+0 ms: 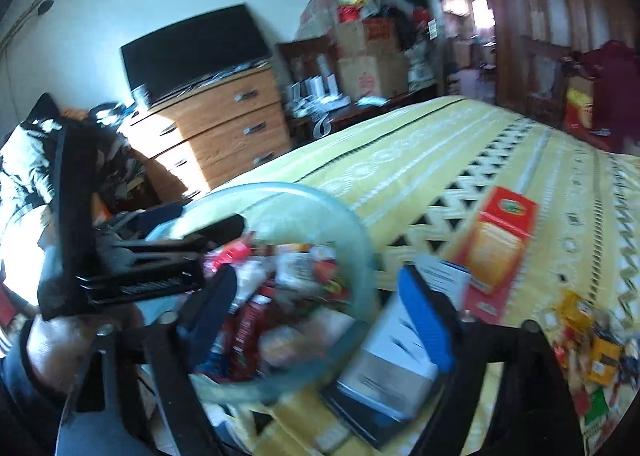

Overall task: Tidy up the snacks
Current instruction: 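Move both tools back over the snack pile on the bed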

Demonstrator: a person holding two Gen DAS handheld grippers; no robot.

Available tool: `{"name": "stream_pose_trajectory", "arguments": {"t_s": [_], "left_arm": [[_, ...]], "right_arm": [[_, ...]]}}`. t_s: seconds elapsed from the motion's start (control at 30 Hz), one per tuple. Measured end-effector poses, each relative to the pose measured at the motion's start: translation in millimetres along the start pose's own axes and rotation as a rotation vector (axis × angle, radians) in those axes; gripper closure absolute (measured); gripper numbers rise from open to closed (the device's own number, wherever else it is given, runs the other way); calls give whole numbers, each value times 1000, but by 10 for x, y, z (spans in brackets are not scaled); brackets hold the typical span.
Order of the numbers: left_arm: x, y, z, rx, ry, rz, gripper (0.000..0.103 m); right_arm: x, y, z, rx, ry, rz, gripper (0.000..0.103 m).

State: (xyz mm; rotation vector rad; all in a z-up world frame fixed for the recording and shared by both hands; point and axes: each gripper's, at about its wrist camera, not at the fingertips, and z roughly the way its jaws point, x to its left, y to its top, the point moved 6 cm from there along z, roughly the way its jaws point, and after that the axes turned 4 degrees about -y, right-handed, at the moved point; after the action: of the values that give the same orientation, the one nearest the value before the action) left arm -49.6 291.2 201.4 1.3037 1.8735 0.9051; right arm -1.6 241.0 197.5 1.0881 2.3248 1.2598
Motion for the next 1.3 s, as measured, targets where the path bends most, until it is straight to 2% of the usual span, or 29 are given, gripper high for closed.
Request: {"name": "stream_pose_trajectory", "arguments": {"t_s": [0.07, 0.13, 0.2, 0.23, 0.33, 0.4, 0.5, 0.57, 0.63, 0.8, 0.9, 1.23, 1.3], "left_arm": [[-463, -56, -90, -29, -85, 62, 0], [-1033, -217, -125, -23, -197, 127, 0], [-1503, -432, -61, 38, -306, 180, 0], [-1815, -639, 36, 100, -371, 222, 0], [-2406, -1187, 359, 234, -449, 338, 0], [-2640, -1582, 698, 326, -439, 380, 0], [-2764, -2029, 1194, 454, -395, 389, 0], [-2758, -2204, 1482, 487, -332, 398, 0], [-2701, -2239, 1746, 505, -273, 383, 0], [-2714, -2184, 2055, 470, -211, 345, 0], [-2723, -2206, 2092, 402, -181, 346, 0], [-2744, -2233, 2122, 370, -207, 325, 0], [-2727, -2292, 2030, 368, -207, 323, 0]], "right_arm": [[-322, -264, -280, -41, -98, 37, 9], [-703, -629, -539, -49, -208, 90, 7], [-1070, -1025, -728, -27, -298, 148, 5], [-1292, -1276, -803, 7, -344, 189, 5], [-1876, -1947, -970, 102, -439, 309, 5], [-2236, -2383, -1034, 170, -486, 384, 5], [-2604, -2858, -1069, 242, -509, 476, 5], [-2814, -3128, -1038, 288, -520, 507, 5], [-2956, -3240, -1012, 297, -525, 497, 5], [-3308, -3211, -832, 290, -533, 457, 0], [-3347, -3263, -777, 252, -557, 434, 0], [-3305, -3267, -759, 226, -588, 386, 0], [-3308, -3270, -756, 226, -587, 387, 0]]}}
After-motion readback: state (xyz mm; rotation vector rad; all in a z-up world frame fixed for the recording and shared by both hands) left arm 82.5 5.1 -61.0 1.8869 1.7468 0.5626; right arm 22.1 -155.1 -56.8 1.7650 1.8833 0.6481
